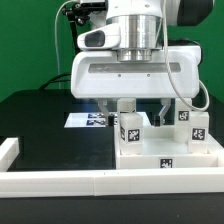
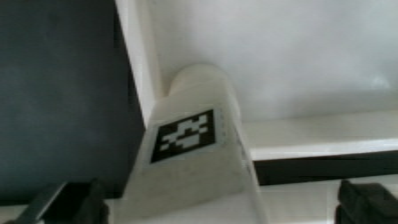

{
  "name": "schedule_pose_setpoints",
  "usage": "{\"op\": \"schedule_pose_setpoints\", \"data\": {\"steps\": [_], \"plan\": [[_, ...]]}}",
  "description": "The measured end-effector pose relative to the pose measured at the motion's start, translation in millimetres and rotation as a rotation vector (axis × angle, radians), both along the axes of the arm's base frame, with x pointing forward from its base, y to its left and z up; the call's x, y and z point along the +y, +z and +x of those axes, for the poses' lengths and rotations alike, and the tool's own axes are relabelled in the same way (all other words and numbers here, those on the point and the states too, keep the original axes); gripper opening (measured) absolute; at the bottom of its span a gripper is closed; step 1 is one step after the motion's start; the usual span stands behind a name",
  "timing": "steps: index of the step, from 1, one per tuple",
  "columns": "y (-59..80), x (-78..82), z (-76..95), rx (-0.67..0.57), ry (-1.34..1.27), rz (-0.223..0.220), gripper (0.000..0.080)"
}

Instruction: Assemble square table

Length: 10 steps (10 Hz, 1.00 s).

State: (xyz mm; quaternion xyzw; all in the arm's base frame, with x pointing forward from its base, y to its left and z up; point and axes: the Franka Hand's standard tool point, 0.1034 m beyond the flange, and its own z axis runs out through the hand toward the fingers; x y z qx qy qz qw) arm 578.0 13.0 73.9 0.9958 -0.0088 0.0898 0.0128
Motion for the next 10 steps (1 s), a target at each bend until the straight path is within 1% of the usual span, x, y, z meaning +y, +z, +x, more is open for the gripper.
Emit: {"op": "schedule_pose_setpoints", "data": {"steps": [1, 2, 3, 4, 5, 6, 7, 8, 10], "plan": [[0.1, 0.3, 0.2, 0.003, 0.063, -0.018, 0.0649], [0.2, 0.4, 0.2, 0.005, 0.096, -0.026, 0.0649], [0.1, 0.1, 0.2, 0.004, 0.094, -0.026, 0.0617], [0.1, 0.1, 0.2, 0.004, 0.093, -0.026, 0.0617], [0.1, 0.1, 0.2, 0.004, 0.093, -0.026, 0.0437], [0.4, -1.3, 0.4, 0.003, 0.079, -0.024, 0.0437], [0.7, -1.3, 0.6, 0.002, 0.067, -0.022, 0.0289], [0.8, -1.4, 0.7, 0.002, 0.067, -0.022, 0.029], [0.8, -2.0, 0.7, -0.001, -0.036, -0.002, 0.029]]}}
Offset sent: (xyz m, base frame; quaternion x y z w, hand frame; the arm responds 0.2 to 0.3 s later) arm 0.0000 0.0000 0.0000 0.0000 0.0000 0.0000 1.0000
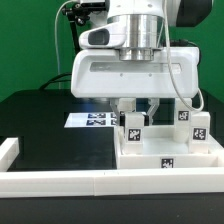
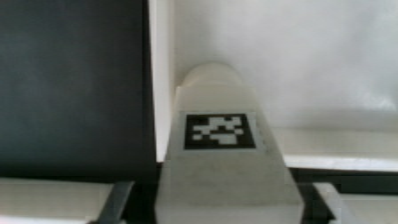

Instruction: Assemble square table

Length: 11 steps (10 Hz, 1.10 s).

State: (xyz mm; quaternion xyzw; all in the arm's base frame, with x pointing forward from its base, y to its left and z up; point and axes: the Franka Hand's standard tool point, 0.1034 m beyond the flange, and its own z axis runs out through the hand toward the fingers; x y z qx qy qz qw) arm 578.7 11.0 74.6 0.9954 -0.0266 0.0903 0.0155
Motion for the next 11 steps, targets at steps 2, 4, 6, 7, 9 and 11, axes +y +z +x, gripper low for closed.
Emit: {"op": "schedule_pose_setpoints", "data": {"steps": [2, 4, 6, 7, 9, 11], "plan": [[-0.8, -5.4, -1.3, -0.006, -0.171, 0.042, 0.029], [-1.6, -14.8, -3.5, -0.021, -0.353, 0.076, 0.0291], [-1.9, -21.5, -4.9, -0.043, -0.495, 0.091, 0.0293], [-2.1, -24.7, -6.0, -0.05, -0.553, 0.095, 0.0297], [-2.1, -30.3, -7.3, -0.054, -0.611, 0.093, 0.03], [-2.1, -30.2, -7.3, -0.054, -0.608, 0.093, 0.0375]]}}
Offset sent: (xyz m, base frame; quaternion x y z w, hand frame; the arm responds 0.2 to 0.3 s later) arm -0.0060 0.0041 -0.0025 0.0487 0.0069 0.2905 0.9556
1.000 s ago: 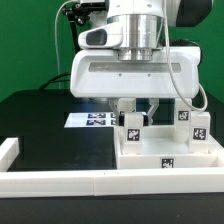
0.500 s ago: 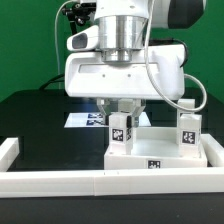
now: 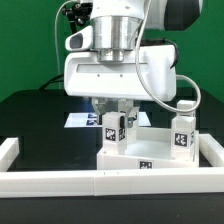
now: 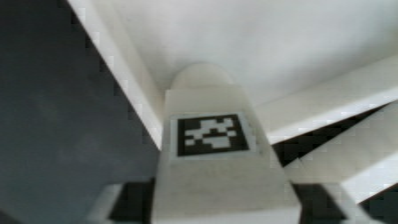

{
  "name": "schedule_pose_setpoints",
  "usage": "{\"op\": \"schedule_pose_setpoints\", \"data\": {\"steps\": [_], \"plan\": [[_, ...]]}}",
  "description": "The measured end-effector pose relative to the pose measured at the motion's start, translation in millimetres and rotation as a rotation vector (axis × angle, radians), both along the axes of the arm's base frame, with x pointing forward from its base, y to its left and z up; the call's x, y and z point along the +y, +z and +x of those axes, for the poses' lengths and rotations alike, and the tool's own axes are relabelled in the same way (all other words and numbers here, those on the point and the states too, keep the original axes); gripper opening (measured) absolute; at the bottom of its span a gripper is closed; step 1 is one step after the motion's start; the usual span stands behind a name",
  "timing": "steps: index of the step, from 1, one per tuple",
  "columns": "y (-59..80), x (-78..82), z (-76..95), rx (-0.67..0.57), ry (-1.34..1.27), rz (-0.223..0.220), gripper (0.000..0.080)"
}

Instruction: Assemble square table

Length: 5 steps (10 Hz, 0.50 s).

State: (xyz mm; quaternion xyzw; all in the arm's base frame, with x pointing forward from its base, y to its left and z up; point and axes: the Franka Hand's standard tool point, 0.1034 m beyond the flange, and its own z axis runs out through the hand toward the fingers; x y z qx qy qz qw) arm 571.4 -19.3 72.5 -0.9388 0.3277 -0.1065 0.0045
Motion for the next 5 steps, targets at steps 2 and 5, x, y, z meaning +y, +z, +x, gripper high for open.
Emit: {"op": "schedule_pose_setpoints", "data": {"steps": [2, 5], "plan": [[0.0, 0.0, 0.0, 0.0, 0.0, 0.0, 0.0622], [0.0, 0.0, 0.0, 0.0, 0.0, 0.0, 0.0648]]}}
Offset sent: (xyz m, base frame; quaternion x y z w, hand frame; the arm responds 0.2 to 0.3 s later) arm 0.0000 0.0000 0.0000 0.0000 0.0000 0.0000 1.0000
